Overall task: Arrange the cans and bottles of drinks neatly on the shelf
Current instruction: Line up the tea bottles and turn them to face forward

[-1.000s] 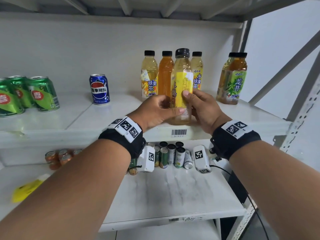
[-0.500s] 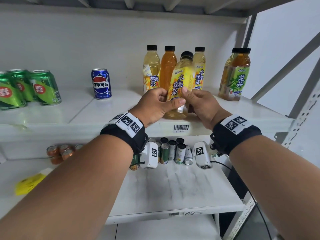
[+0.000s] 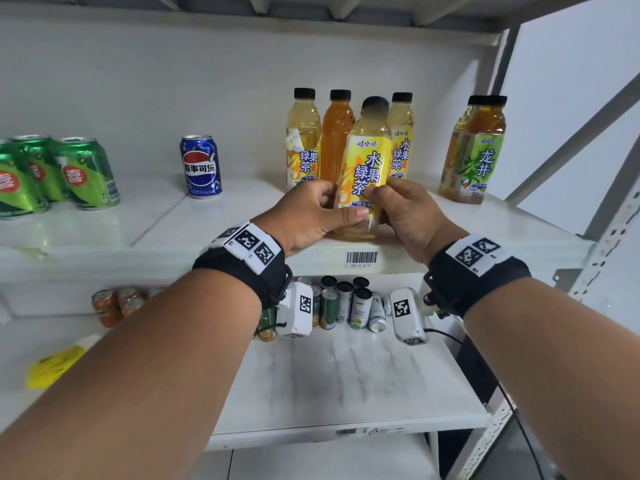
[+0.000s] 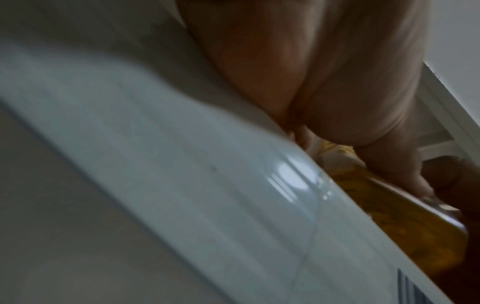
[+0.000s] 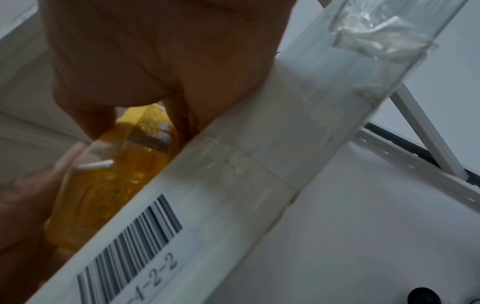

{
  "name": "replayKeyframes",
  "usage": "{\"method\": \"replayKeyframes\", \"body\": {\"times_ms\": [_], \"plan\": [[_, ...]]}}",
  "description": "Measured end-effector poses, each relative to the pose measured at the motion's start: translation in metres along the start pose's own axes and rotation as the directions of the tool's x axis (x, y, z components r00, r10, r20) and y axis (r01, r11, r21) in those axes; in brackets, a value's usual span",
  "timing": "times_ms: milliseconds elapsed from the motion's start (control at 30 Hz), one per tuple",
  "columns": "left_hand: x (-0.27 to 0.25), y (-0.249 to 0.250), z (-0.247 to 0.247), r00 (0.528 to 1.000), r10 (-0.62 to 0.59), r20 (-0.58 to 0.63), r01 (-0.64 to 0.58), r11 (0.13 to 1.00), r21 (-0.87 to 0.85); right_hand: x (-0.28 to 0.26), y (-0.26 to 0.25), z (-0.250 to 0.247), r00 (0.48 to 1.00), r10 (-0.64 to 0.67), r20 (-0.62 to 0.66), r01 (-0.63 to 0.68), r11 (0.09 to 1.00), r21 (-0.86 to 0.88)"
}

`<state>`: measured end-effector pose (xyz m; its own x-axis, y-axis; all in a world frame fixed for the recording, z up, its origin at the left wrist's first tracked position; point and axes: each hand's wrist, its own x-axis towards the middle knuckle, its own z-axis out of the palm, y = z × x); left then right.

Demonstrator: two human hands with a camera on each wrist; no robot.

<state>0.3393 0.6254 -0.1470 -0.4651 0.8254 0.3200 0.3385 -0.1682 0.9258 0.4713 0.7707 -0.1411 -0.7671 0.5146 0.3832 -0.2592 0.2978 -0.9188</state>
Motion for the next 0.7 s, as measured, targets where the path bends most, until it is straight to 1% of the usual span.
{"method": "replayKeyframes", "body": {"times_ms": [100,233,300,400,467,533,567,700], "plan": [[0.001,0.000,0.001,0.997,0.043,-0.059,-0.041,0.998,0.046,-0.003,-0.003,0.000,0.999,-0.049,-0.015,0.049,0.999,-0.017],[0.000,-0.002,0.000,0.991,0.102,-0.084,-0.087,0.982,0.168,-0.007,-0.004,0.001,0.991,-0.125,0.042,0.127,0.990,-0.058],[-0.001,0.000,0.005,0.982,0.148,-0.116,-0.113,0.956,0.270,-0.006,-0.003,0.000,0.988,-0.143,0.051,0.146,0.988,-0.058],[-0.002,0.001,0.012,0.953,0.247,-0.177,-0.152,0.891,0.429,-0.002,0.003,-0.003,0.987,-0.153,0.050,0.153,0.988,0.003],[-0.003,0.002,0.014,0.942,0.277,-0.189,-0.159,0.865,0.476,-0.001,0.006,-0.007,0.988,-0.137,0.077,0.134,0.990,0.044],[-0.004,0.003,0.013,0.943,0.277,-0.183,-0.162,0.864,0.476,0.000,0.006,-0.009,0.988,-0.120,0.098,0.114,0.991,0.064],[-0.005,0.003,0.012,0.950,0.259,-0.173,-0.158,0.879,0.450,-0.001,0.005,-0.009,0.988,-0.118,0.103,0.111,0.991,0.073],[-0.007,0.003,0.008,0.976,0.176,-0.125,-0.137,0.953,0.270,-0.002,0.003,-0.008,0.985,-0.132,0.108,0.120,0.987,0.111]]}}
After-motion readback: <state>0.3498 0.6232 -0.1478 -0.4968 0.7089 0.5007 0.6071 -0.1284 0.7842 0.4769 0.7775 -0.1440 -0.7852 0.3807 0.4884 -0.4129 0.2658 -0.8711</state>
